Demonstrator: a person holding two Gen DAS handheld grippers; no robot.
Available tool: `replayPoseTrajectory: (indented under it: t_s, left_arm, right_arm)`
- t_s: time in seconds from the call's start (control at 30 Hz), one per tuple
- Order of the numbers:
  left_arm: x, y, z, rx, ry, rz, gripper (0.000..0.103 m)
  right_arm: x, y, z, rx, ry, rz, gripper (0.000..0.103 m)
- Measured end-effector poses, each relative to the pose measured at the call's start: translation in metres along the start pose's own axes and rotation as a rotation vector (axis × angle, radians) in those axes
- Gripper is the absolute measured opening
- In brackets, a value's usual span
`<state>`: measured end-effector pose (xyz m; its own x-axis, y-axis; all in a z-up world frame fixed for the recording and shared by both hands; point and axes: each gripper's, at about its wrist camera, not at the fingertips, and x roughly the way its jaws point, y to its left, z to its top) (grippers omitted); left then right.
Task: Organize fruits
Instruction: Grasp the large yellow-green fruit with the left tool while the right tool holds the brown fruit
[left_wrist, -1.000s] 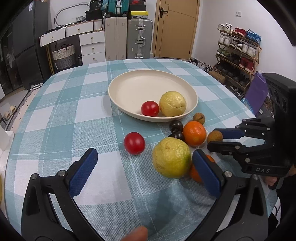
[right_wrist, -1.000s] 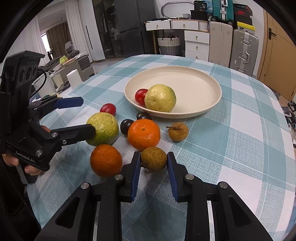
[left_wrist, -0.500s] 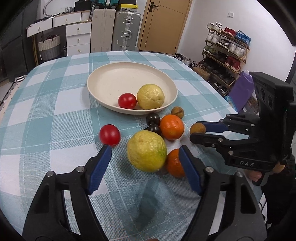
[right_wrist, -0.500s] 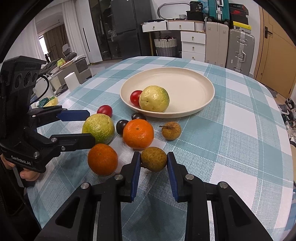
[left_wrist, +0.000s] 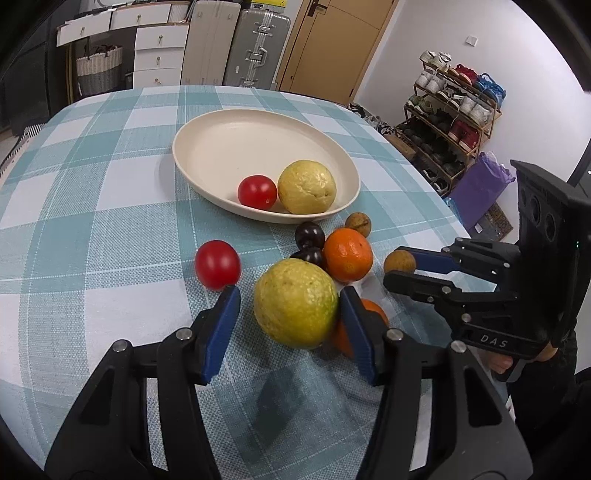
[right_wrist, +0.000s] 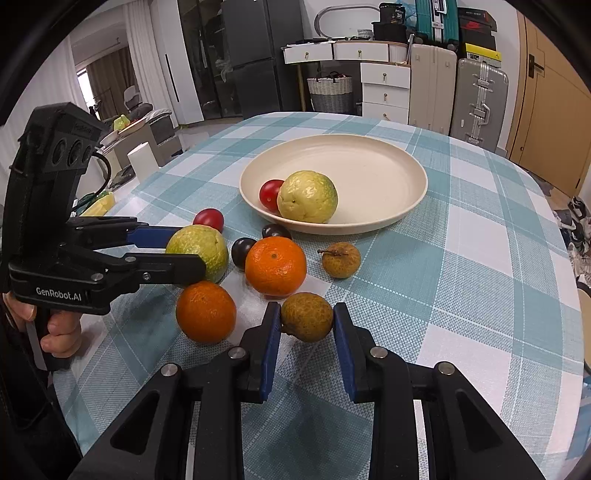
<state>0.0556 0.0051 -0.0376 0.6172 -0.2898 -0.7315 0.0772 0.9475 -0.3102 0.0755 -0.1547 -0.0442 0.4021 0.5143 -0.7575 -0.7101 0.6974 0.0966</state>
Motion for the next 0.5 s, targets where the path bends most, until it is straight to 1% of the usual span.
replayPoseTrajectory:
  t_s: [0.07,0.3,0.5]
  left_arm:
    - [0.0008,0.0013,0.0005,-0.003,0.002,-0.018,0.046]
    - [0.0004,0.0001,0.0003,0.002,-0.01,-0.007,0.045]
    - [-0.0073,0.0024,0.0021,-0.003,-0.041,0.003,0.045]
  right_arm:
    - [-0.0004,-0.0002,0.0,-0.001,0.0,0.0,0.029]
    - [-0.0002,-0.0006,0.0005,-0.003,-0.002,-0.002,0.029]
    - [0.0001,-0.0008,0.0004,-0.002,-0.005,-0.002,0.029]
